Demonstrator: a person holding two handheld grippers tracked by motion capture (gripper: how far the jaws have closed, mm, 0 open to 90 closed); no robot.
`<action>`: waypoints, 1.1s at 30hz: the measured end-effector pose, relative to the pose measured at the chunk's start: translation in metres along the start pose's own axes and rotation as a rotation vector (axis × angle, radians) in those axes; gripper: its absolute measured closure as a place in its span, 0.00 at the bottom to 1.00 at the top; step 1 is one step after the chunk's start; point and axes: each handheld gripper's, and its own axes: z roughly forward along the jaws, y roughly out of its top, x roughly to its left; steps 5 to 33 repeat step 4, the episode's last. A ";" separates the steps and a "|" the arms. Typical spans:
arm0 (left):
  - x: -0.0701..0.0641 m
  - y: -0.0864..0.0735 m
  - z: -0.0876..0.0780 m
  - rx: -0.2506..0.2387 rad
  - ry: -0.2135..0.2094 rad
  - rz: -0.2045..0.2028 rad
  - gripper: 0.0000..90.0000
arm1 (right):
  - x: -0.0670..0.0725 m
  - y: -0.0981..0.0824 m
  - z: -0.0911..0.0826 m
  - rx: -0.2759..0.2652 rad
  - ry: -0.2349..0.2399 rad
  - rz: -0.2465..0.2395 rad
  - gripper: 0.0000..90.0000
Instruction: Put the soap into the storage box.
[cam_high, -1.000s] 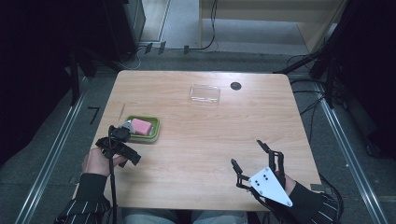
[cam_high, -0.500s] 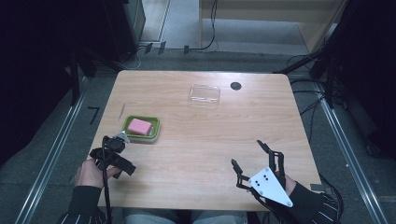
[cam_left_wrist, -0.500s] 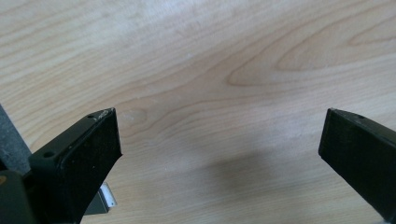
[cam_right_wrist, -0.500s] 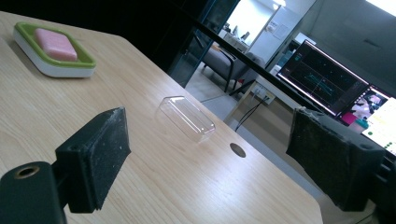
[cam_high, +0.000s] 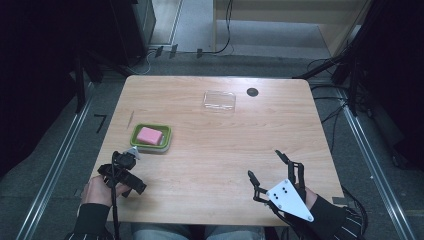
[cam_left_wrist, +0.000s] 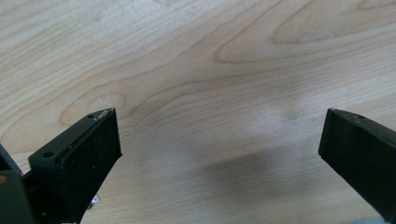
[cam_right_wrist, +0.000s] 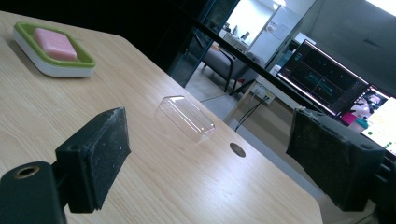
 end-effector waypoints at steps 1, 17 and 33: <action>0.000 0.000 0.000 0.000 0.002 0.002 0.00 | 0.000 0.000 0.000 0.000 0.000 0.000 0.15; 0.000 0.002 0.000 -0.008 0.008 0.003 0.00 | 0.000 0.000 0.000 -0.001 0.000 0.001 0.15; 0.000 0.002 0.000 -0.008 0.008 0.003 0.00 | 0.000 0.000 0.000 -0.001 0.000 0.001 0.15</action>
